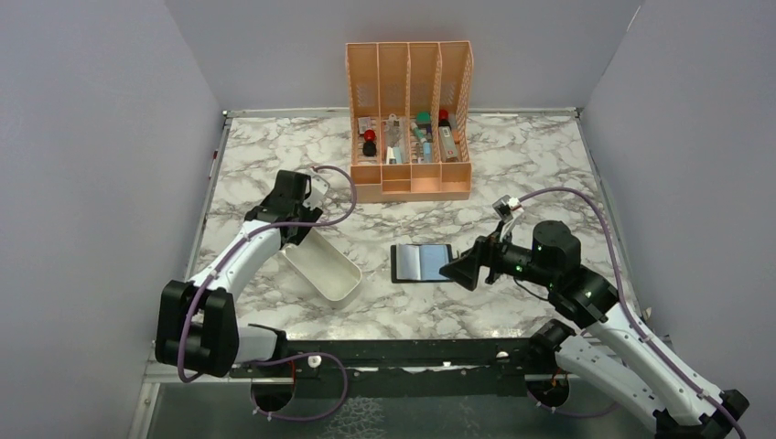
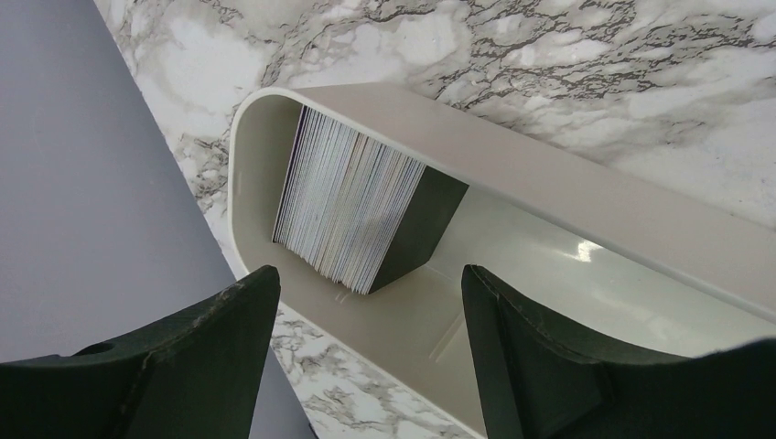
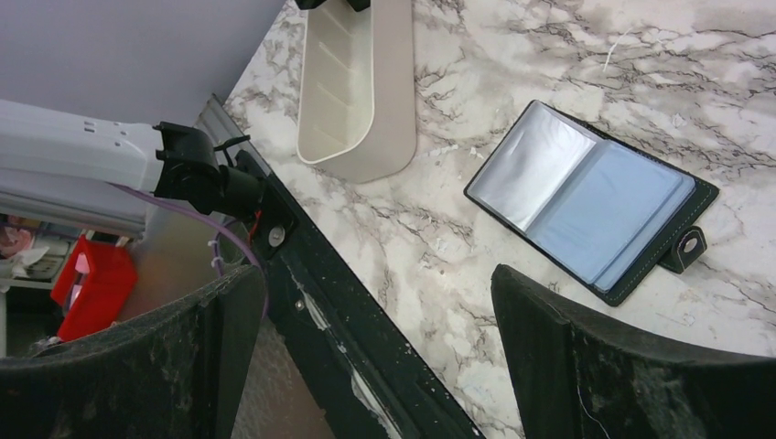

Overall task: Put the credit cards into the card holder
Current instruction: Pick up the credit card from the storage box.

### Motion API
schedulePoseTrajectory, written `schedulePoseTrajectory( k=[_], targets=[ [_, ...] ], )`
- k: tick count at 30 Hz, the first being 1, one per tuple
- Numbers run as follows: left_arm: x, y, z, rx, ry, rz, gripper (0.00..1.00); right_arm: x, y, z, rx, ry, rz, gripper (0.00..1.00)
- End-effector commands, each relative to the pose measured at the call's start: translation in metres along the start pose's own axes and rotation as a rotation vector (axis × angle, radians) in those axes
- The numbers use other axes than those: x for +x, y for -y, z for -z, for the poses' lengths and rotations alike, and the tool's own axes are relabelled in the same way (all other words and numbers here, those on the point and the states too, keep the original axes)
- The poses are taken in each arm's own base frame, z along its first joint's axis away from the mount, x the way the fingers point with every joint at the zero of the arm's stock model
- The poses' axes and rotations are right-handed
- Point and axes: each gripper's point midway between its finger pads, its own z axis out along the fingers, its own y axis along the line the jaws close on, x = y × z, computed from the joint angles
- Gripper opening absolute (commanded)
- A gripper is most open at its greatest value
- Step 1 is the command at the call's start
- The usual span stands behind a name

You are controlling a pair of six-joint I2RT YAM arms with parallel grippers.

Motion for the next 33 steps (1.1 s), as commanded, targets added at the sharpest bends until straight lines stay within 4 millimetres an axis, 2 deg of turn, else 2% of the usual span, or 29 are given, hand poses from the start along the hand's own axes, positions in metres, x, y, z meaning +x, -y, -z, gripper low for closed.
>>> schedulePoseTrajectory(
  k=[1,10,21,26,30,33],
  targets=[
    [-0.005,0.001,-0.011,0.012,0.02,-0.057,0.76,0.001,-0.005,0.004,-0.023,-0.011,0.011,0.98],
    [-0.004,-0.001,-0.03,0.0,-0.03,-0.138,0.67,0.001,-0.005,0.007,-0.02,-0.007,0.022,0.98],
    [-0.004,-0.013,-0.035,-0.079,-0.042,-0.163,0.64,-0.001,-0.007,0.011,-0.022,0.012,0.019,0.98],
    [-0.006,-0.004,-0.039,-0.021,-0.037,-0.18,0.65,-0.003,-0.01,0.013,-0.027,0.017,0.026,0.98],
    [0.005,0.005,-0.043,0.001,-0.066,-0.191,0.66,-0.004,-0.01,0.014,-0.027,0.027,0.028,0.98],
    [0.004,0.005,-0.044,-0.012,-0.077,-0.204,0.65,-0.004,-0.012,0.015,-0.039,0.036,0.027,0.98]
  ],
)
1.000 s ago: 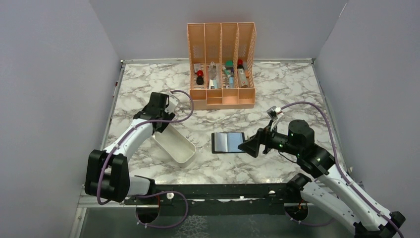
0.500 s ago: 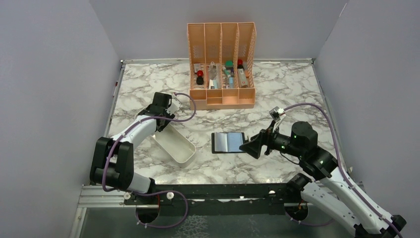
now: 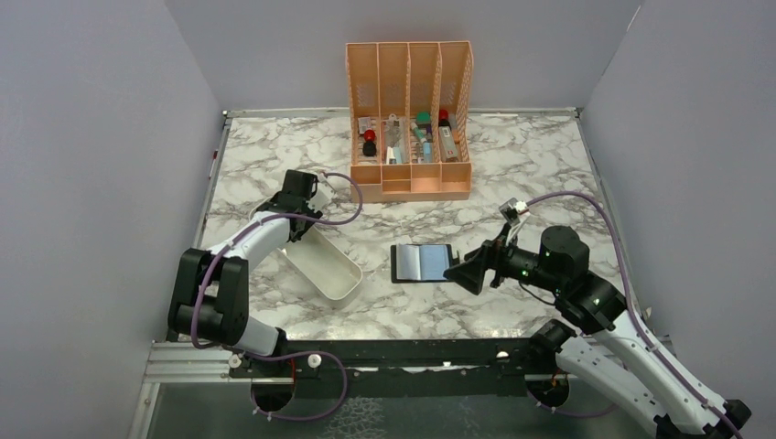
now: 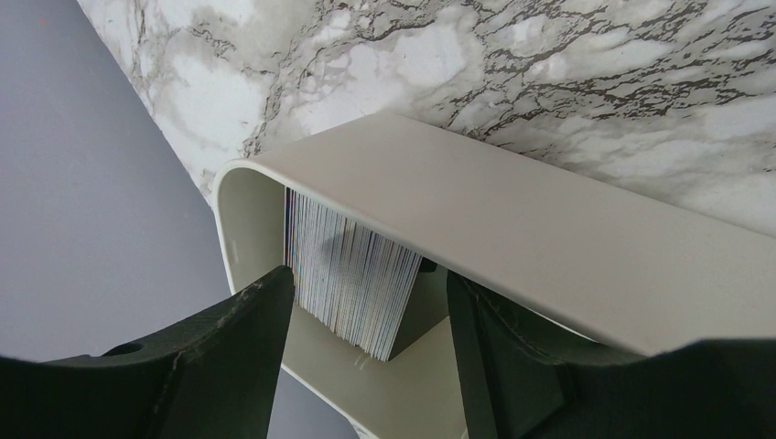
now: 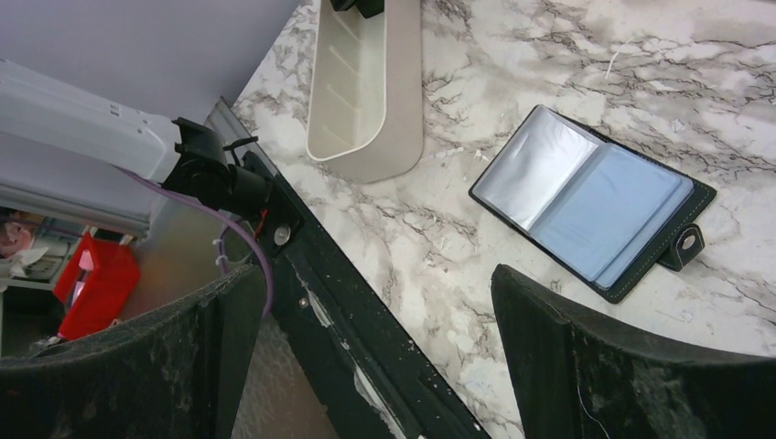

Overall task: Put the credit cards into the card holder
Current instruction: Pick up the credit card from the storage box.

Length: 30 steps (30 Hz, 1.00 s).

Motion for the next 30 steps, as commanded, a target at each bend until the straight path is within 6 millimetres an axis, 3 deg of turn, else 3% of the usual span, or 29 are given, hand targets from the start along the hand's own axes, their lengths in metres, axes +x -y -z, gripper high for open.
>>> schedulePoseTrajectory(
  k=[1,6,15,30],
  targets=[
    [0.0,0.005,-0.006,0.003,-0.018,-0.027,0.65,-0.002,-0.008,0.005,-0.034,0.014,0.012,0.98],
    [0.001,-0.004,-0.008,-0.048,-0.039,-0.041,0.58,0.0,-0.007,0.004,-0.032,-0.002,0.015,0.98],
    [-0.009,-0.019,0.005,-0.094,0.004,-0.021,0.46,-0.002,-0.008,0.001,-0.043,0.007,0.008,0.98],
    [-0.016,-0.033,0.017,-0.124,0.019,-0.03,0.37,0.001,-0.01,0.001,-0.056,0.0,-0.015,0.98]
  ],
)
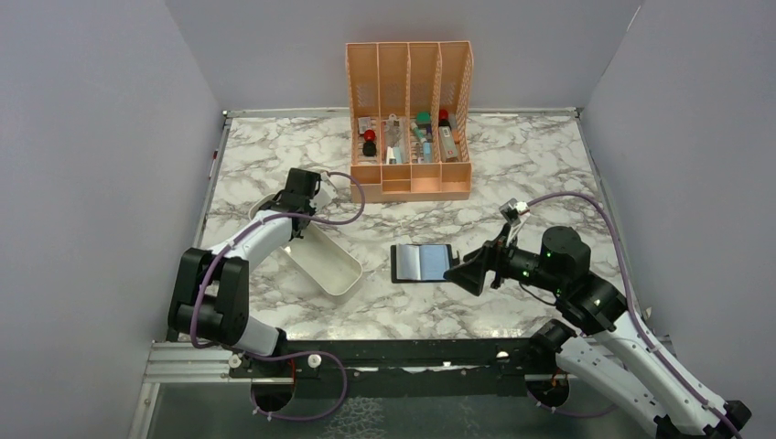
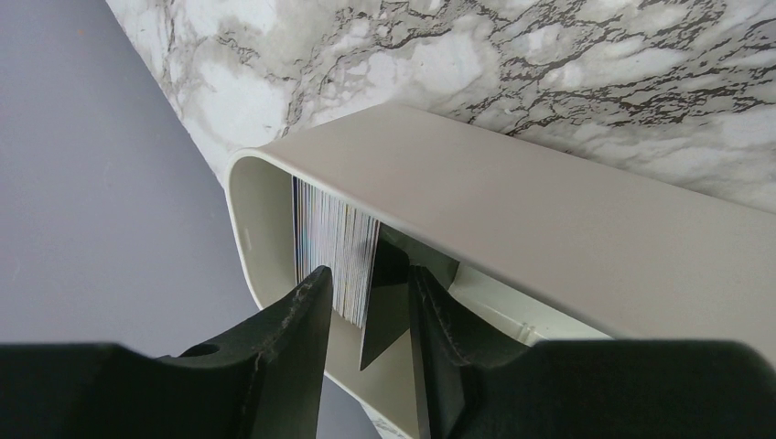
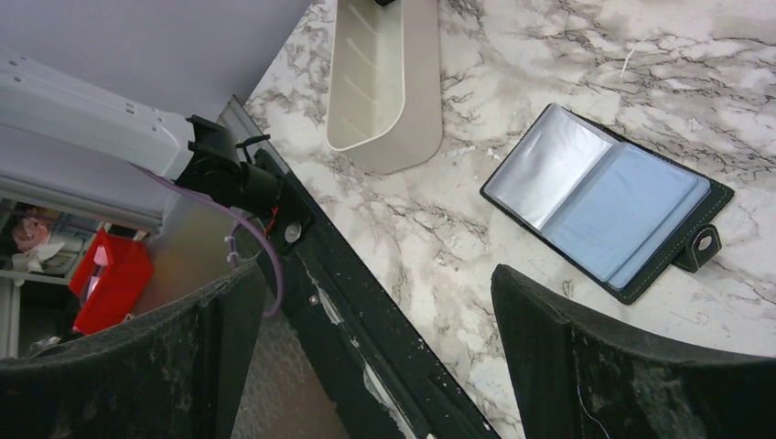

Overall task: Put the credit cards into the card holder
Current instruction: Pick up the credit card from the storage box.

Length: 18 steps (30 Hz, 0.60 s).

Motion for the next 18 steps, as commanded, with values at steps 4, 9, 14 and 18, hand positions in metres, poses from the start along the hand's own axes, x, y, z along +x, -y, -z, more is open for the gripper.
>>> schedulePoseTrajectory(
  k=[4,9,14,18],
  targets=[
    [-0.011,-0.025,0.014,-0.077,0.03,0.019,0.29,0.0,-0.005,0.002,-0.032,0.015,-0.001,0.98],
    [-0.011,-0.022,0.017,-0.059,0.026,0.032,0.16,-0.001,-0.006,0.002,-0.036,0.015,0.0,0.98],
    [-0.023,-0.001,0.034,0.077,0.075,0.09,0.03,0.002,-0.005,0.003,-0.033,0.011,-0.005,0.98],
    [-0.034,0.005,0.057,0.137,0.136,0.143,0.0,0.004,-0.004,0.001,-0.033,-0.001,-0.016,0.98]
  ],
)
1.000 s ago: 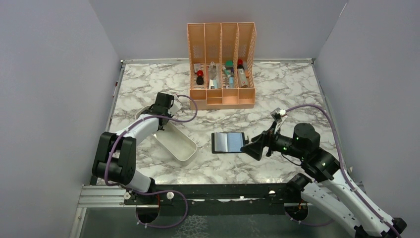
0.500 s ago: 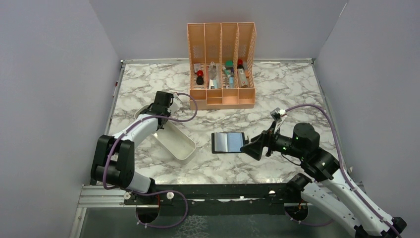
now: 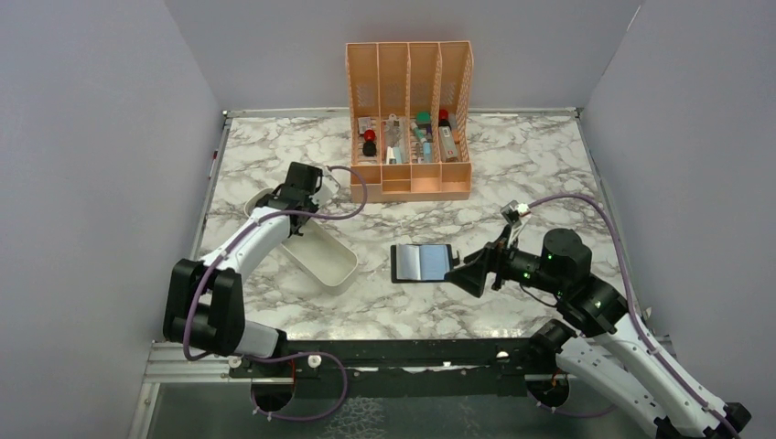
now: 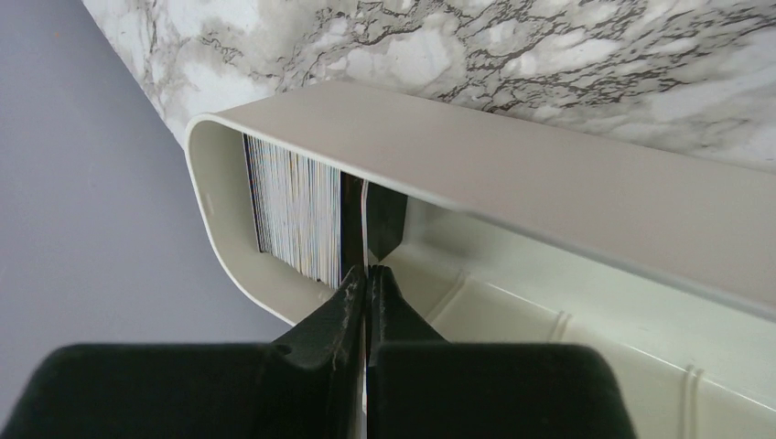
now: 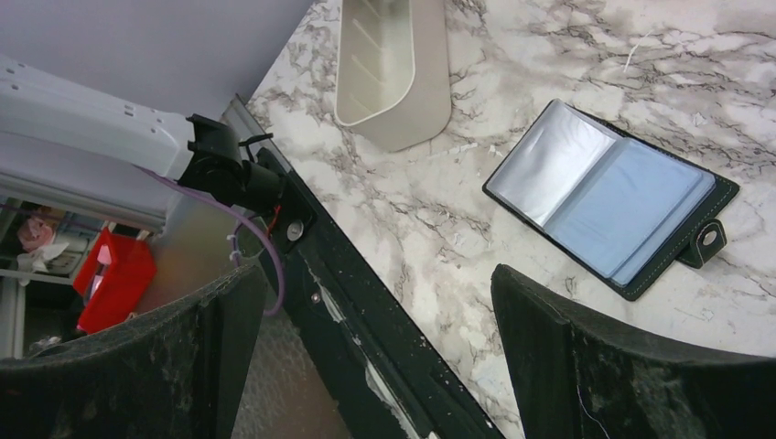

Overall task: Put the credit cards into the card holder
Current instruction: Pick up the credit card from the storage box.

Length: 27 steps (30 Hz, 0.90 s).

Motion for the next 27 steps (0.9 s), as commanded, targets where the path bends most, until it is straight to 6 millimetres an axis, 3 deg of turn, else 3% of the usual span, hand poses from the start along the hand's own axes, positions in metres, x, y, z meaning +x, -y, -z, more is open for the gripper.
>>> schedulePoseTrajectory(
  k=[1,7,11,18,22,27],
  targets=[
    [-0.027,0.002,0.038,0.072,0.133,0.115,0.0,0.003,-0.002,-0.001,-0.018,-0.009,-0.018,0.98],
    [-0.042,-0.005,0.072,0.077,0.258,0.242,0.0,0.012,0.004,-0.004,-0.006,-0.014,-0.069,0.97],
    [-0.065,-0.013,0.101,0.114,0.373,0.406,0.0,0.019,0.013,-0.008,0.033,-0.033,-0.109,0.97],
    [-0.109,0.01,0.156,0.39,0.601,0.682,0.0,0.031,0.044,-0.02,0.162,-0.075,-0.128,0.97],
    [-0.137,0.034,0.186,0.661,0.668,0.904,0.0,0.035,0.061,-0.025,0.249,-0.106,-0.149,0.97],
    [-0.155,0.074,0.194,0.994,0.598,1.122,0.0,0.042,0.083,-0.031,0.345,-0.113,-0.175,0.97]
  ],
)
